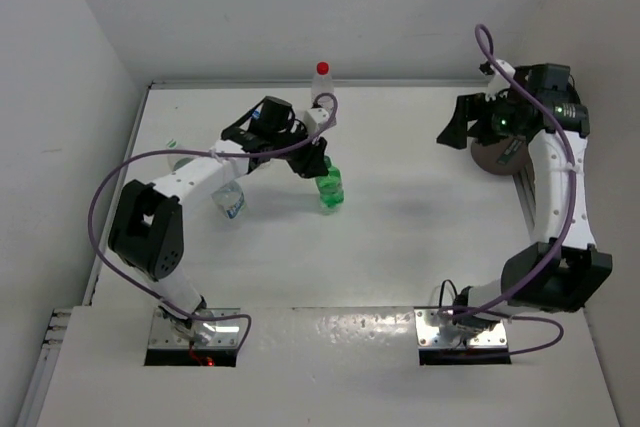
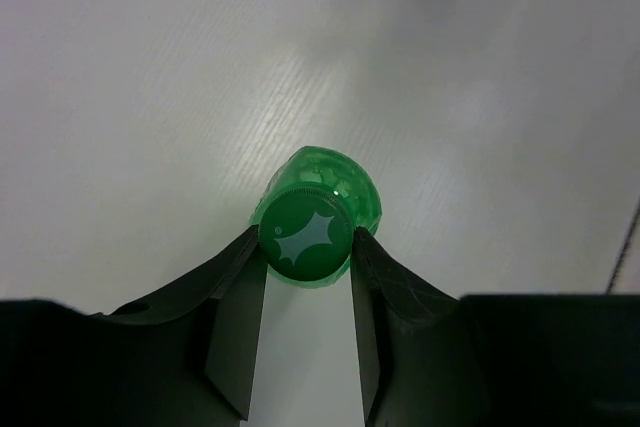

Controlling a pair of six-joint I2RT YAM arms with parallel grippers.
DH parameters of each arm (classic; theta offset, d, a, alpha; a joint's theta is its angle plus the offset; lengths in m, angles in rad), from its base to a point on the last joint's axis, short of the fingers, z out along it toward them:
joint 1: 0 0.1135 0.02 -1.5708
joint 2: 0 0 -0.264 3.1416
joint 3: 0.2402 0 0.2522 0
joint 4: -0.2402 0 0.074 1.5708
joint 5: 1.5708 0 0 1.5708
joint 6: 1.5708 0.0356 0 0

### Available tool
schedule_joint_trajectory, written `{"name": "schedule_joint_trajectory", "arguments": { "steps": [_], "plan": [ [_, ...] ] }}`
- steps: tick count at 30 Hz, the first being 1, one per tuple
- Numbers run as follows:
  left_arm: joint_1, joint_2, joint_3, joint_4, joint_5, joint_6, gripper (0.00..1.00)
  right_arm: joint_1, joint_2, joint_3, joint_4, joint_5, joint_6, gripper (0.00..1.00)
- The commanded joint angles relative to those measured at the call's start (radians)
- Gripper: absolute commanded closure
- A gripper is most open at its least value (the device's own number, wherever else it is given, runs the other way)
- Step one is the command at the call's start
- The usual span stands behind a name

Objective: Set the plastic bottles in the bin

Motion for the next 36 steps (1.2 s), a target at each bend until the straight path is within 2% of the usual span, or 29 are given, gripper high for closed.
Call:
{"name": "schedule_joint_trajectory", "arguments": {
  "steps": [1, 2, 4, 7, 9, 10, 12, 14, 19, 26, 29, 30, 32, 33, 35, 36],
  "plan": [
    [0.03, -0.101, 0.073, 0.075, 0.198, -0.123, 0.97, 0.046, -0.082, -0.07, 0.117, -0.182, -0.079, 0.06],
    [0.043, -0.11, 0.09, 0.089, 0.276, -0.153, 0.97, 0.086, -0.1, -0.077, 0.128, -0.201, -0.09, 0.06],
    [0.043, -0.111, 0.113, 0.089, 0.336, -0.225, 0.97, 0.155, -0.106, -0.081, 0.124, -0.204, -0.131, 0.06],
    [0.034, -0.133, 0.115, 0.169, 0.405, -0.326, 0.97, 0.348, -0.088, -0.049, 0.095, -0.178, -0.159, 0.05],
    [0.034, -0.143, 0.114, 0.194, 0.415, -0.363, 0.99, 0.401, -0.074, -0.019, 0.059, -0.161, -0.176, 0.05],
    [0.025, -0.143, 0.114, 0.203, 0.415, -0.375, 0.99, 0.477, -0.054, -0.006, 0.047, -0.153, -0.177, 0.05],
    [0.014, -0.152, 0.114, 0.217, 0.424, -0.4, 0.99, 0.542, -0.024, 0.038, -0.008, -0.127, -0.196, 0.05],
    [0.003, -0.152, 0.114, 0.226, 0.424, -0.411, 1.0, 0.609, 0.002, 0.051, 0.005, -0.072, -0.187, 0.05],
    [-0.008, -0.17, 0.095, 0.235, 0.442, -0.429, 1.0, 0.668, 0.027, 0.054, 0.05, 0.037, -0.171, 0.05],
    [-0.008, -0.18, 0.085, 0.276, 0.464, -0.46, 1.0, 0.685, 0.064, 0.061, 0.054, 0.058, -0.17, 0.05],
    [-0.008, -0.18, 0.076, 0.313, 0.473, -0.506, 1.0, 0.691, 0.069, 0.058, 0.062, 0.06, -0.162, 0.18],
    [-0.008, -0.18, 0.076, 0.325, 0.473, -0.515, 1.0, 0.691, 0.07, 0.061, 0.07, 0.06, -0.159, 0.27],
    [-0.008, -0.18, 0.067, 0.335, 0.473, -0.526, 0.99, 0.691, 0.073, 0.067, 0.076, 0.057, -0.156, 0.36],
    [-0.008, -0.18, 0.067, 0.335, 0.473, -0.526, 0.95, 0.689, 0.07, 0.069, 0.077, 0.049, -0.156, 0.47],
    [-0.008, -0.189, 0.058, 0.346, 0.473, -0.535, 0.69, 0.68, 0.072, 0.071, 0.079, 0.038, -0.153, 0.6],
    [0.001, -0.189, 0.058, 0.346, 0.473, -0.544, 0.53, 0.674, 0.063, 0.069, 0.082, 0.037, -0.154, 0.72]
  ]
}}
